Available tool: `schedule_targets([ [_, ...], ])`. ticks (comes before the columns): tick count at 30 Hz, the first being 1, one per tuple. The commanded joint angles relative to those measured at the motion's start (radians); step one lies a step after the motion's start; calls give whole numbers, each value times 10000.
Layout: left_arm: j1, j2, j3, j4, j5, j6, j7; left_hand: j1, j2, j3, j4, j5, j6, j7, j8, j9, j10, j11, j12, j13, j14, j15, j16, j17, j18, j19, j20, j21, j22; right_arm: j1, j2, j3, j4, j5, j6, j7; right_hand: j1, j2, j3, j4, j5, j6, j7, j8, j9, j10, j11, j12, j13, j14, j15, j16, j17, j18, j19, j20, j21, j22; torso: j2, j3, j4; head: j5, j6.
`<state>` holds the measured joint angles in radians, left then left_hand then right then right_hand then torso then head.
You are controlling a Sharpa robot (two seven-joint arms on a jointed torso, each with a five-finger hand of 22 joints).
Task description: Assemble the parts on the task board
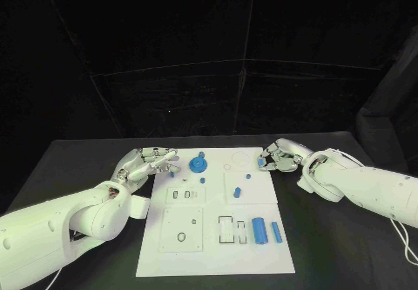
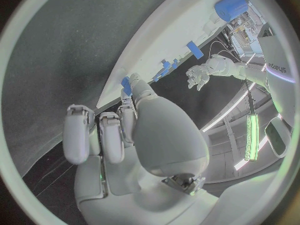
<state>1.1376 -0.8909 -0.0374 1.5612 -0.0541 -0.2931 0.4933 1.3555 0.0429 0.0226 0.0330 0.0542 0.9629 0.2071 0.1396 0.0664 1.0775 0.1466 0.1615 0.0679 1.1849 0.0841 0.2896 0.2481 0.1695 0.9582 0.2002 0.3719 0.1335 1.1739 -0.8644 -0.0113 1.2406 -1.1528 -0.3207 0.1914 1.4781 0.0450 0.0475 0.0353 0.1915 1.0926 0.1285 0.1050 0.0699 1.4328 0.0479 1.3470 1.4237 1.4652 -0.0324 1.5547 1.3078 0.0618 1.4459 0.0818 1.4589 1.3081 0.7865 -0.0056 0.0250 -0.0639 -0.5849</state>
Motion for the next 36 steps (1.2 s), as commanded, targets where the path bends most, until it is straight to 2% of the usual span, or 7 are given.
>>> schedule_targets([
  [1,10,-12,6,34,-4,124,38,67,43,-12,-56,8,81,22,-59,-3,82,-11,-55,-7,49,22,-55,10,144,57,-1,-37,-13,18,-86,5,238,272,-807,87,-26,234,116,-7,-55,253,-171,72,63,93,-190,43,-339,998,-58,51,2377,-87,-7,-91,33,119,-11,-6,-6,1,5],
  [8,12,-33,5,53,-4,105,41,67,43,-12,-56,8,81,22,-59,-3,82,-11,-55,-7,49,22,-55,10,144,57,-1,-37,-13,36,-375,15,1336,405,-1334,-574,-152,220,215,-3,-34,262,-183,60,50,100,-205,32,-343,999,-80,52,2380,-93,11,-121,45,144,-69,-43,-18,-25,-9],
  [17,16,-20,6,-23,141,116,46,65,43,-10,-63,8,82,23,-64,-4,84,-9,-64,-7,49,23,-62,16,144,58,-2,-40,-16,152,167,23,2584,-852,-1532,-2199,-290,203,323,6,-88,243,-184,29,31,91,-210,-6,-367,990,-89,34,2340,-90,6,-137,36,125,-296,-184,-11,130,-97],
  [24,23,-78,6,-43,254,107,58,65,44,-8,-68,7,83,21,-67,-4,88,-9,-69,-7,48,23,-66,21,143,60,-2,-42,-19,160,1113,15,2751,-1822,-1342,-2976,-359,162,350,9,-105,241,-183,18,25,86,-209,-23,-378,984,-90,24,2318,-89,4,-140,33,120,-405,-239,43,400,-285],
  [31,56,-111,8,-72,352,95,81,65,44,-8,-68,7,83,21,-67,-4,88,-9,-69,-7,48,23,-66,21,143,60,-2,-42,-19,106,2030,5,2712,-2417,-846,-3678,-388,158,384,6,-103,257,-191,21,25,79,-213,-41,-390,973,-93,2,2268,-86,-2,-143,27,106,-441,-292,83,554,-443],
  [34,77,-113,8,-110,371,95,90,65,44,-8,-68,7,83,21,-67,-4,88,-9,-69,-7,48,23,-66,21,143,60,-2,-42,-19,57,2384,-7,2597,-2626,-650,-3977,-421,148,411,4,-99,279,-199,29,28,66,-219,-68,-410,967,-96,-10,2242,-87,0,-145,28,109,-450,-275,58,622,-502],
  [36,103,-107,9,-162,379,90,104,65,45,-7,-71,7,86,21,-67,-4,91,-10,-71,-7,49,23,-69,23,143,61,-2,-43,-20,-13,2591,-26,2532,-2788,-553,-4192,-446,132,428,1,-95,293,-204,33,29,56,-223,-88,-424,964,-100,-16,2229,-84,-6,-147,21,96,-458,-293,70,618,-516],
])
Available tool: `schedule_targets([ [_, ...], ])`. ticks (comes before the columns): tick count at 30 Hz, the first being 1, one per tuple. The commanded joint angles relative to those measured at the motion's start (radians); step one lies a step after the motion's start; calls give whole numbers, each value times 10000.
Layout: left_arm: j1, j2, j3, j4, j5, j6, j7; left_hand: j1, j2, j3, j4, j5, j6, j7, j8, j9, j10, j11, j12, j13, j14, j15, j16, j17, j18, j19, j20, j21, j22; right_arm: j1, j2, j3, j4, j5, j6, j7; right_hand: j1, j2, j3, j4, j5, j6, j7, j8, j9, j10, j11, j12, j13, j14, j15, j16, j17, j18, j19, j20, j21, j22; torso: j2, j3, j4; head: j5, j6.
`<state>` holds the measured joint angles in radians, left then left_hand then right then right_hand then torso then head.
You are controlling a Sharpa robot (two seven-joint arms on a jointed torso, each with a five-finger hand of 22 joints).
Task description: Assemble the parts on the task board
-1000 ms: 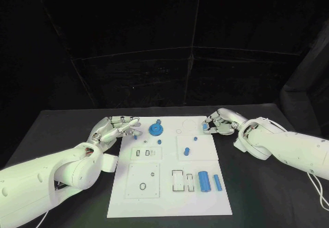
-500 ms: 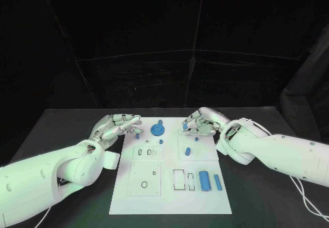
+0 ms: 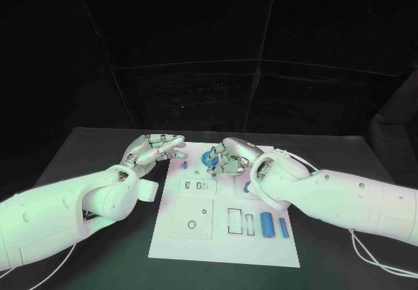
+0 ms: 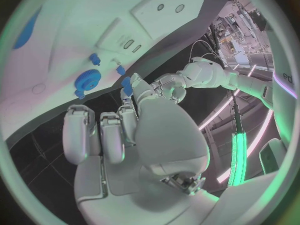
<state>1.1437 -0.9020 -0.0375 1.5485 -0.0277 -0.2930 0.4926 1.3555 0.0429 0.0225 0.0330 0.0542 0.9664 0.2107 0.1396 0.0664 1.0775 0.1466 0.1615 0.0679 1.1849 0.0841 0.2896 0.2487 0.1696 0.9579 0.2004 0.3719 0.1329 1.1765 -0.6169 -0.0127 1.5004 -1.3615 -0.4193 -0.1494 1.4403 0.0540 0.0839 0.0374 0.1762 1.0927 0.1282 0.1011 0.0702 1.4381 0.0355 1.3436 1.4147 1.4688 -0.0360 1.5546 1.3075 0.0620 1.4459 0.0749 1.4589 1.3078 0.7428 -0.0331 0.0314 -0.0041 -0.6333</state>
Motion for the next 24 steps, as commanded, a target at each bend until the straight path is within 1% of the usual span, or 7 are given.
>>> schedule_targets([
  [1,55,5,10,-58,118,84,118,65,45,-6,-72,7,52,-15,-68,-3,93,-10,-72,-7,49,23,-71,19,143,64,-4,-44,-15,-83,194,-18,-89,-752,470,-861,-92,21,73,-23,60,296,-202,73,25,-2,-101,-65,-342,926,-66,-19,2224,-86,-4,-81,22,103,-32,-34,15,6,-59],
  [5,98,0,11,-112,147,81,132,66,46,-4,-74,8,53,-16,-68,-3,95,-11,-73,-7,50,23,-72,20,143,64,-4,-44,-16,-245,466,-33,-182,-974,566,-1060,-124,-10,91,-30,59,299,-204,70,23,-4,-105,-73,-345,924,-70,-23,2216,-86,-3,-84,22,104,-21,-13,-28,56,-83],
  [8,115,4,11,-136,157,88,132,66,46,-4,-74,8,53,-16,-68,-3,95,-11,-73,-7,50,23,-72,20,143,64,-4,-44,-16,-348,635,-39,-256,-1137,630,-1145,-124,-10,91,-30,59,299,-204,70,23,-4,-105,-73,-345,924,-70,-23,2216,-86,-3,-84,22,104,-12,16,-11,61,-92],
  [12,127,16,11,-151,164,100,131,66,46,-4,-74,8,53,-16,-68,-3,95,-11,-73,-7,50,23,-72,20,143,64,-4,-44,-16,-433,810,-53,-371,-1280,752,-1174,-202,-73,118,-32,54,308,-206,67,20,-5,-107,-82,-349,923,-74,-26,2211,-85,-4,-89,18,99,-15,13,8,73,-127],
  [14,130,18,11,-154,165,102,130,66,46,-4,-74,8,53,-16,-68,-3,95,-11,-73,-7,50,23,-72,20,143,64,-4,-44,-16,-451,840,-121,-393,-1336,796,-1192,-230,-93,128,-32,61,312,-208,66,19,-6,-108,-86,-351,922,-75,-29,2206,-85,-5,-90,17,98,-12,9,17,66,-129],
  [18,134,18,11,-165,167,104,129,66,46,-4,-74,8,53,-16,-68,-3,95,-11,-73,-7,50,23,-72,20,143,64,-4,-44,-16,-472,877,-227,-443,-1418,871,-1217,-255,-116,139,-34,63,317,-211,67,19,1,-110,-77,-342,923,-77,-28,2208,-85,-5,-92,16,97,-14,22,9,90,-156],
  [24,136,30,11,-183,167,113,125,66,46,-4,-74,8,53,-16,-68,-3,95,-11,-73,-7,50,23,-72,20,143,64,-4,-44,-16,-509,920,-280,-514,-1480,1003,-1257,-289,-149,150,-37,60,320,-211,65,17,2,-112,-79,-342,923,-79,-29,2207,-85,-4,-94,15,98,-3,33,2,109,-188],
])
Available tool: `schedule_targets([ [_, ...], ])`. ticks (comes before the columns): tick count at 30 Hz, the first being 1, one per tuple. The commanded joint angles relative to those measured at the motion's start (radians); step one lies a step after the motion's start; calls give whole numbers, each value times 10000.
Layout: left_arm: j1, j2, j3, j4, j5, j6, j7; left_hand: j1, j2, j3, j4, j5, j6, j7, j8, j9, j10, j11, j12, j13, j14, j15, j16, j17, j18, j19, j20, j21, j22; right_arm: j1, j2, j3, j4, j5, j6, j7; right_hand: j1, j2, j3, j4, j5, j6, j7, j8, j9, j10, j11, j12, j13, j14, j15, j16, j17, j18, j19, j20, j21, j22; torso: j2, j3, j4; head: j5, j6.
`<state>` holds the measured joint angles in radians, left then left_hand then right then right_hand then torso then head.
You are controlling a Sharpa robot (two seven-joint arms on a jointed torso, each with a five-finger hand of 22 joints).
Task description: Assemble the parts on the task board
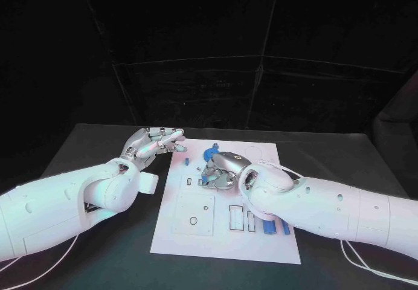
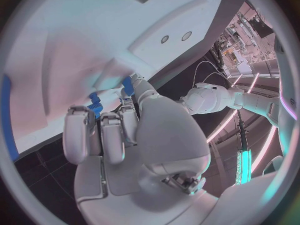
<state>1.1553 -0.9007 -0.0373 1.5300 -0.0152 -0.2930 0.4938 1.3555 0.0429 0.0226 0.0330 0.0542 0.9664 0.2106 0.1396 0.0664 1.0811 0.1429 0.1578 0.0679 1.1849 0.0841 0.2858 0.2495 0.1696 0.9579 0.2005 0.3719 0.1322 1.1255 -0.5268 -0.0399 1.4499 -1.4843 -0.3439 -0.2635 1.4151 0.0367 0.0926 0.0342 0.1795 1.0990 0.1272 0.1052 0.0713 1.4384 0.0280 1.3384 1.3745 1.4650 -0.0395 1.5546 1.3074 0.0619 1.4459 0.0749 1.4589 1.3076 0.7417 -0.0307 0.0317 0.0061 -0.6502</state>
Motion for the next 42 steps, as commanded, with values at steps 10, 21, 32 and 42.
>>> schedule_targets([
  [10,21,31,8,-35,43,116,99,68,51,3,-88,8,63,-18,-71,-2,72,22,-44,-6,54,20,-42,22,143,70,-6,-48,-13,-27,-11,-23,-33,-329,412,-191,-90,-17,79,-2,17,257,-201,18,3,-3,-36,-35,56,959,-45,-32,2201,-83,-8,-97,10,90,9,12,-9,15,-49],
  [21,20,49,7,-58,43,132,82,68,51,3,-88,8,63,-18,-71,-2,72,22,-44,-6,54,20,-42,22,143,70,-6,-48,-13,-30,-44,-25,16,-445,773,-311,-229,-145,114,4,10,226,-187,-13,-10,-27,-28,-87,23,951,-42,-50,2165,-79,-19,-98,-4,68,12,14,-3,2,-52],
  [32,19,62,7,-62,43,163,63,67,54,7,-92,8,67,-18,-72,-2,77,22,-48,-6,56,20,-46,27,143,72,-7,-50,-16,-33,-21,-26,29,-519,809,-408,-558,-489,150,57,128,-77,-62,-212,-62,-148,69,-290,-115,936,27,-85,2099,-74,-39,-53,-34,27,14,13,7,-16,-87],
  [42,19,55,7,-65,43,168,59,67,54,7,-92,8,67,-18,-72,-2,77,22,-48,-6,56,20,-46,27,143,72,-7,-50,-16,-39,-17,-26,28,-601,525,-534,-1088,-1041,74,233,461,-639,112,-412,-72,-602,233,-1031,-685,906,172,-152,1973,-60,-78,85,-82,-46,12,14,6,1,-99],
])
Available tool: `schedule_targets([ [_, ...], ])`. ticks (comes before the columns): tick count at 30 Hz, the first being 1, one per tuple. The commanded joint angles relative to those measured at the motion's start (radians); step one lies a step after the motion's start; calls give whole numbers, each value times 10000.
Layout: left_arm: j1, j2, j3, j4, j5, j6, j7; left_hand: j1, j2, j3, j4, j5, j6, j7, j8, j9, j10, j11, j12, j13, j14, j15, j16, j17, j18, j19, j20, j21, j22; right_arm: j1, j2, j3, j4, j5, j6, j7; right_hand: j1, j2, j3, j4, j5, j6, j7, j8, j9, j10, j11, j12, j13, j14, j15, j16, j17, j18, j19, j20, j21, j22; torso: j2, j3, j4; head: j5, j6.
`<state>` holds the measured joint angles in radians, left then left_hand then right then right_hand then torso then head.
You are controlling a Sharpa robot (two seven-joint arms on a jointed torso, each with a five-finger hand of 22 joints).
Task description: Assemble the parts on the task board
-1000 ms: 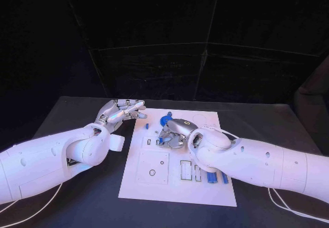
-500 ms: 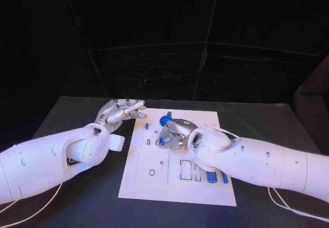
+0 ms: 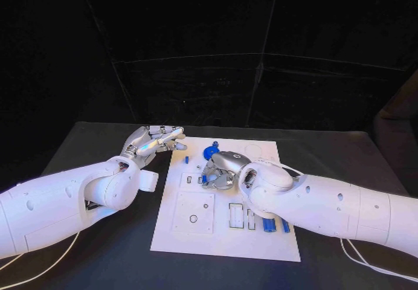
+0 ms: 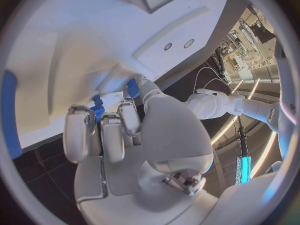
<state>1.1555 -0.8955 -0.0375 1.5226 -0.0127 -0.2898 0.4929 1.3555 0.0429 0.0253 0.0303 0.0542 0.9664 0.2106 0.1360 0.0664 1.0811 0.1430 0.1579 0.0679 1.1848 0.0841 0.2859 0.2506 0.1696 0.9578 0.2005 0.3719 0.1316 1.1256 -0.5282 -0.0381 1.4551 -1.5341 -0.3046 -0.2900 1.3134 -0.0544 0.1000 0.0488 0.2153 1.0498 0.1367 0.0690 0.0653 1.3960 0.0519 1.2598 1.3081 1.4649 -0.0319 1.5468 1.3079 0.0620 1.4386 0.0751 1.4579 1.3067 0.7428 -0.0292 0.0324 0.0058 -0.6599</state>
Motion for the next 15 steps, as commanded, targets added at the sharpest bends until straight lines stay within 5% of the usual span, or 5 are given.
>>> schedule_targets([
  [1,17,3,9,9,17,138,68,67,54,-20,-65,8,67,-18,-36,-2,78,21,-49,-6,56,20,-47,17,143,73,-7,-49,-9,-40,1,-44,-24,-105,99,-270,-143,-202,-33,123,203,-232,33,-54,-14,-328,11,-488,-213,892,112,-105,1908,-53,-26,98,-92,-75,-2,1,-4,6,-5],
  [11,17,6,9,3,17,158,56,68,62,-11,-76,8,73,-22,-41,-2,88,19,-59,-6,58,18,-57,27,143,77,-9,-53,-14,-54,26,-45,3,-112,-333,-334,-536,-530,-361,483,385,-639,97,-20,-2,-569,81,-903,-598,860,174,-182,1780,-32,-78,168,-153,-169,1,11,-15,-10,0],
  [15,17,6,9,-2,17,168,54,69,76,2,-88,8,96,-49,-38,2,115,5,-67,-5,61,14,-69,39,144,81,-11,-58,-20,-63,-14,-45,63,-112,-905,-273,-635,-636,-548,670,403,-711,112,0,5,-580,98,-917,-637,852,188,-205,1745,-34,-71,182,-153,-161,4,11,-10,-15,-1],
])
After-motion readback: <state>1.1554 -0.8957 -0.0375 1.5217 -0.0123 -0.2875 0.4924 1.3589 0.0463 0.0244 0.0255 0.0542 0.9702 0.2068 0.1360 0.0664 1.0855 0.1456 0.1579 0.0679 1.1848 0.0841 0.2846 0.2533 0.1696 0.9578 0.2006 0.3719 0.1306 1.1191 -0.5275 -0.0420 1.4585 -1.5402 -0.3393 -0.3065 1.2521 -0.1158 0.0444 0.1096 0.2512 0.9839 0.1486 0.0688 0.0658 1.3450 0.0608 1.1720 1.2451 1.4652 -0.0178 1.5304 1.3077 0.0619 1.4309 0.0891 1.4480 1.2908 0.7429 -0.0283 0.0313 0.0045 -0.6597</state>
